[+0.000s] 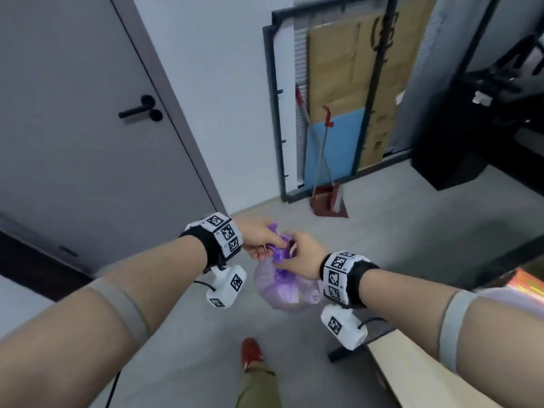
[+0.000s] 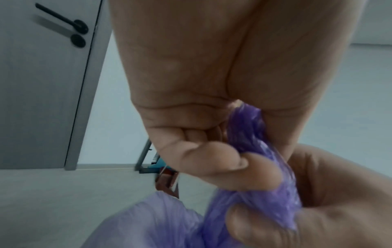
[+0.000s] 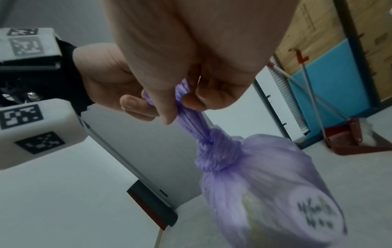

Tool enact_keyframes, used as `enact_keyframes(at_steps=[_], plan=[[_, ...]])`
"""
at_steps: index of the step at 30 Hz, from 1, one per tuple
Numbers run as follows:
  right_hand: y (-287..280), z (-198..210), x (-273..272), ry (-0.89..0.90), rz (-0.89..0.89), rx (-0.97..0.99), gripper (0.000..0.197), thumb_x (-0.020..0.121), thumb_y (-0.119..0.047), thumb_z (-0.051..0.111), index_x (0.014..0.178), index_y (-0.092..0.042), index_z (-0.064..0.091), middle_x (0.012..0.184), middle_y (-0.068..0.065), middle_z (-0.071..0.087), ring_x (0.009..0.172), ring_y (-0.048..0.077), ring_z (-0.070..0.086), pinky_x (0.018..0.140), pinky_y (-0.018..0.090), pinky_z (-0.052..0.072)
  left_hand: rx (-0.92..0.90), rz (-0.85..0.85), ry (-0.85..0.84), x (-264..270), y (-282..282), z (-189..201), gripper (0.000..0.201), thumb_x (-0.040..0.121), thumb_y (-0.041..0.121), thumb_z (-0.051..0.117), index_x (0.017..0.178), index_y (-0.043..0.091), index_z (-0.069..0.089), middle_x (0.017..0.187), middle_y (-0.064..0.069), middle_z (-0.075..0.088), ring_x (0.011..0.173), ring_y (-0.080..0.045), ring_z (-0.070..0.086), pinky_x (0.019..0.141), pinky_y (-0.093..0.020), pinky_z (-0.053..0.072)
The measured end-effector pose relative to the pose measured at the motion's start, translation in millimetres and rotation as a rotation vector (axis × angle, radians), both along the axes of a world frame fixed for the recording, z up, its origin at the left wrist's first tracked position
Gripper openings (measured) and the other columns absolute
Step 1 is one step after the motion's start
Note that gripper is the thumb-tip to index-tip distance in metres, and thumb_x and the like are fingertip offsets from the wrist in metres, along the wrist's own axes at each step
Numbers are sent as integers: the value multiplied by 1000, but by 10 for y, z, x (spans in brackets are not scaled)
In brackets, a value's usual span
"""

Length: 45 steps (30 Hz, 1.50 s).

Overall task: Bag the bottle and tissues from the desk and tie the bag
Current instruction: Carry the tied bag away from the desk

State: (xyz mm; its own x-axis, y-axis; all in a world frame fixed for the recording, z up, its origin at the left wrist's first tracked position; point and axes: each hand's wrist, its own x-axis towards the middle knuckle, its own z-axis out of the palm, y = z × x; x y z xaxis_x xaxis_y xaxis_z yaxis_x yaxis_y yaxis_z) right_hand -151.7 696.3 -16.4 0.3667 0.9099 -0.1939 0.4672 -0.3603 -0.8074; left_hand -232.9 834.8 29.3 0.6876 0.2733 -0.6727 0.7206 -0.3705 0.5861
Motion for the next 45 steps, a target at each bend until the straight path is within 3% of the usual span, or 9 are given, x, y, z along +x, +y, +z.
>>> enact_keyframes(at_steps=[4,8,16,19,22,25,30,36,45], plan=[[1070,-368,101,7,-39,-33,18,79,-6,65,88,-21,62,82,11,71,79,32,67,75,40,54,-139,82,-28,-22,980,-373,22,94,17,61,73,10,62,51,3,61,39,-6,55,44,-18,46],[1953,-518,261,63,5,-59,35,81,0,60,74,-33,50,71,-10,60,68,18,60,67,23,49,-127,179,-41,-24,1726,-544,18,93,24,64,79,16,57,66,-6,65,44,-7,59,53,-25,49],[3562,-922,1060,125,-15,-144,33,75,7,56,80,-25,56,71,-7,58,63,14,53,57,13,45,-163,325,-22,614,3250,-860,8,95,24,61,91,17,60,70,-5,65,49,-11,58,49,-20,50],[4089,-1139,1320,164,96,-191,32,76,-3,66,104,-18,58,83,-8,63,73,11,62,69,22,54,-179,392,28,919,3710,-1155,13,95,15,56,83,18,61,67,-5,64,49,-11,59,52,-20,52],[4721,-1472,1680,192,124,-219,23,76,-8,65,96,-15,58,85,-4,68,76,14,65,75,31,57,-188,478,59,1320,4232,-1477,8,94,12,57,89,14,63,67,-4,63,49,-11,57,54,-21,50],[5291,-1823,2062,100,180,-281,11,80,-15,60,85,-24,56,79,-12,63,74,8,60,69,21,48,-210,545,101,1665,4711,-1792,8,95,19,59,100,14,61,74,-4,63,58,-13,58,54,-19,50],[6058,-2711,2441,40,162,-412,24,73,-18,58,96,-17,66,99,5,66,96,25,63,84,28,49,-236,656,178,1792,5234,-2334,9,96,19,54,91,12,57,70,-6,64,55,-17,58,53,-23,48],[6868,-4193,2773,52,136,-484,29,80,-7,59,108,-6,67,108,12,70,106,28,64,97,33,49,-217,669,244,1817,5857,-3616,9,96,15,53,96,8,59,68,-5,63,48,-12,57,47,-20,47],[7419,-6228,3108,-84,190,-614,32,88,-15,58,117,-4,65,115,18,67,110,33,63,81,27,43,-184,764,187,1799,6446,-5366,11,95,12,53,93,5,61,71,-9,65,55,-18,60,49,-23,48]])
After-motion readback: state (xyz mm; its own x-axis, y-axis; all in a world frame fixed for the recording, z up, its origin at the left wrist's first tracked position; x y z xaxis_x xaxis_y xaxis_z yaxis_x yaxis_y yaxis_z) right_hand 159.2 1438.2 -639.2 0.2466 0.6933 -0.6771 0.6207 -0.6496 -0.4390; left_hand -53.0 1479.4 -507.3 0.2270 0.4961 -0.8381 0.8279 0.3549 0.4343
